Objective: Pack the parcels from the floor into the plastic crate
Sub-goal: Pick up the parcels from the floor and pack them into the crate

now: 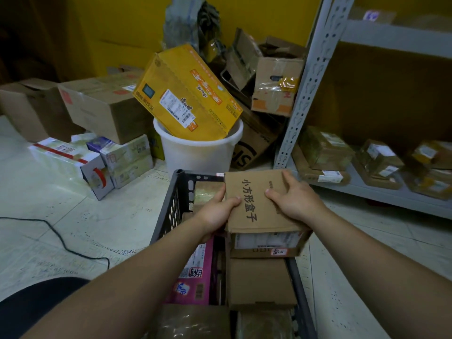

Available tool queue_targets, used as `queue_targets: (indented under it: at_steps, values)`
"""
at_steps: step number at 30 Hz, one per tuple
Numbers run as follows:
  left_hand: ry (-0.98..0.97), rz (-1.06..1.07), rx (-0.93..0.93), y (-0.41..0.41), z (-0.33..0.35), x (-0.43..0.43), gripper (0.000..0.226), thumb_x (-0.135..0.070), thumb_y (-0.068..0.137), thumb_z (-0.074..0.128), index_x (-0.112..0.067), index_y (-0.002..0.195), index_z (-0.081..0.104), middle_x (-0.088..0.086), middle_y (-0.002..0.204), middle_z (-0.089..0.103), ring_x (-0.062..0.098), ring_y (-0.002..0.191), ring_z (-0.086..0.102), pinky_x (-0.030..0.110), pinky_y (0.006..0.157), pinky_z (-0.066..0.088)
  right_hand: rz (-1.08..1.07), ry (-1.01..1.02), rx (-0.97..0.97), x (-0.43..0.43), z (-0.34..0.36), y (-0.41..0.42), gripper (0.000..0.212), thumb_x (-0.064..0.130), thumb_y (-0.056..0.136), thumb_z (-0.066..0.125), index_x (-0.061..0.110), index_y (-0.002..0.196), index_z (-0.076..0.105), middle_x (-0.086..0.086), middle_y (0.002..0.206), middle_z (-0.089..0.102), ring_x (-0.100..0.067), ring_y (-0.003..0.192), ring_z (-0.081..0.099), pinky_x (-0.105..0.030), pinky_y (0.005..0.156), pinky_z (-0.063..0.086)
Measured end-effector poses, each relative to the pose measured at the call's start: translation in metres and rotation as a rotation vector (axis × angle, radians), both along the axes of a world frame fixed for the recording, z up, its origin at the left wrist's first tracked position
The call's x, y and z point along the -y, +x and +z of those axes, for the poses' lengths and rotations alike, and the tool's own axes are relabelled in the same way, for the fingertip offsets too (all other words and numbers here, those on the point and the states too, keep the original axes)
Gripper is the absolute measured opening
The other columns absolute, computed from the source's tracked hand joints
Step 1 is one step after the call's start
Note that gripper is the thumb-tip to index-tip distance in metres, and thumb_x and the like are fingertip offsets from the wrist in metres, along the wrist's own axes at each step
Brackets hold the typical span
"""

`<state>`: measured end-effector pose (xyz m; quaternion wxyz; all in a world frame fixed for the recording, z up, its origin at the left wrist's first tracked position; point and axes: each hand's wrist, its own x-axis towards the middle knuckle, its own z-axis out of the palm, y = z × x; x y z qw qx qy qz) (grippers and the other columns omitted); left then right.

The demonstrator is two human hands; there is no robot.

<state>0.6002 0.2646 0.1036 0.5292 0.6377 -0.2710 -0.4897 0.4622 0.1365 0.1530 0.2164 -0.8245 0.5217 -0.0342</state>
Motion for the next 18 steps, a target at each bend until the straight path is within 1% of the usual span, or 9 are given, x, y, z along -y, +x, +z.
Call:
queue_targets:
  at_steps: [3, 5, 6, 7, 10, 11, 13, 16, 18]
  values:
    - [0.068, -0.065, 0.046, -0.02, 0.0, 0.006, 0.052, -0.029, 0.096, 0.048, -0.038, 0.142, 0.026, 0.0, 0.112, 0.062, 0.017, 0.094, 0.063, 0.033, 0.071, 0.053, -0.066, 0.088, -0.083, 0.003, 0.005, -0.013, 0.079, 0.064, 0.084, 0.052, 0.03, 0.148, 0.021, -0.01, 0.133, 0.045, -0.029, 0.114, 0.052, -0.039, 0.09, 0.043]
    - [0.139, -0.106, 0.097, -0.027, -0.003, 0.004, 0.068, -0.029, 0.092, 0.053, -0.039, 0.145, 0.013, 0.004, 0.118, 0.061, 0.02, 0.096, 0.063, 0.036, 0.074, 0.055, -0.085, 0.127, -0.1, 0.003, 0.003, -0.023, 0.073, 0.066, 0.08, 0.056, 0.026, 0.137, 0.03, -0.006, 0.118, 0.052, -0.026, 0.102, 0.054, -0.038, 0.084, 0.046]
    - [0.169, -0.125, 0.118, -0.027, -0.003, 0.002, 0.077, -0.029, 0.089, 0.057, -0.044, 0.145, 0.006, 0.005, 0.119, 0.059, 0.022, 0.097, 0.063, 0.039, 0.077, 0.056, -0.075, 0.124, -0.106, 0.003, 0.001, -0.028, 0.074, 0.066, 0.079, 0.058, 0.026, 0.135, 0.031, -0.005, 0.118, 0.053, -0.026, 0.102, 0.055, -0.038, 0.084, 0.047]
    - [0.195, -0.144, 0.14, -0.026, -0.002, 0.0, 0.085, -0.029, 0.086, 0.059, -0.047, 0.144, 0.0, 0.006, 0.119, 0.059, 0.024, 0.097, 0.063, 0.041, 0.077, 0.057, -0.053, 0.117, -0.117, 0.004, 0.0, -0.032, 0.078, 0.066, 0.078, 0.059, 0.027, 0.138, 0.029, -0.007, 0.125, 0.052, -0.027, 0.107, 0.055, -0.038, 0.085, 0.046]
    - [0.262, -0.185, 0.184, -0.023, 0.008, -0.006, 0.094, -0.034, 0.086, 0.06, -0.046, 0.144, -0.012, 0.002, 0.106, 0.062, 0.019, 0.088, 0.064, 0.032, 0.063, 0.055, 0.001, 0.16, -0.13, -0.002, 0.002, -0.035, 0.091, 0.063, 0.078, 0.063, 0.03, 0.15, 0.019, -0.008, 0.143, 0.045, -0.028, 0.123, 0.05, -0.037, 0.094, 0.044]
    - [0.272, -0.19, 0.208, -0.022, 0.01, -0.009, 0.093, -0.039, 0.087, 0.059, -0.044, 0.145, -0.014, 0.001, 0.104, 0.062, 0.016, 0.085, 0.063, 0.029, 0.059, 0.052, 0.014, 0.19, -0.127, -0.006, 0.003, -0.034, 0.089, 0.062, 0.079, 0.063, 0.029, 0.15, 0.022, -0.007, 0.143, 0.045, -0.027, 0.122, 0.051, -0.037, 0.094, 0.046]
    - [0.282, -0.181, 0.242, -0.022, 0.014, -0.017, 0.093, -0.045, 0.087, 0.058, -0.039, 0.147, -0.013, 0.004, 0.114, 0.061, 0.014, 0.084, 0.062, 0.025, 0.055, 0.049, 0.052, 0.236, -0.134, -0.012, 0.005, -0.032, 0.083, 0.062, 0.078, 0.063, 0.027, 0.146, 0.032, -0.005, 0.136, 0.051, -0.024, 0.112, 0.055, -0.035, 0.088, 0.049]
    - [0.3, -0.164, 0.303, -0.019, 0.013, -0.037, 0.094, -0.047, 0.086, 0.059, -0.036, 0.148, -0.011, 0.008, 0.13, 0.054, 0.023, 0.099, 0.062, 0.03, 0.066, 0.054, 0.1, 0.282, -0.132, -0.027, 0.002, -0.03, 0.078, 0.063, 0.077, 0.064, 0.027, 0.14, 0.038, -0.004, 0.127, 0.057, -0.022, 0.104, 0.058, -0.032, 0.079, 0.05]
    - [0.313, -0.154, 0.339, -0.018, 0.01, -0.054, 0.091, -0.044, 0.087, 0.06, -0.035, 0.147, -0.008, 0.01, 0.13, 0.053, 0.026, 0.103, 0.062, 0.039, 0.08, 0.056, 0.132, 0.291, -0.15, -0.042, -0.002, -0.028, 0.077, 0.062, 0.077, 0.064, 0.026, 0.14, 0.038, -0.004, 0.127, 0.056, -0.022, 0.107, 0.057, -0.033, 0.082, 0.049]
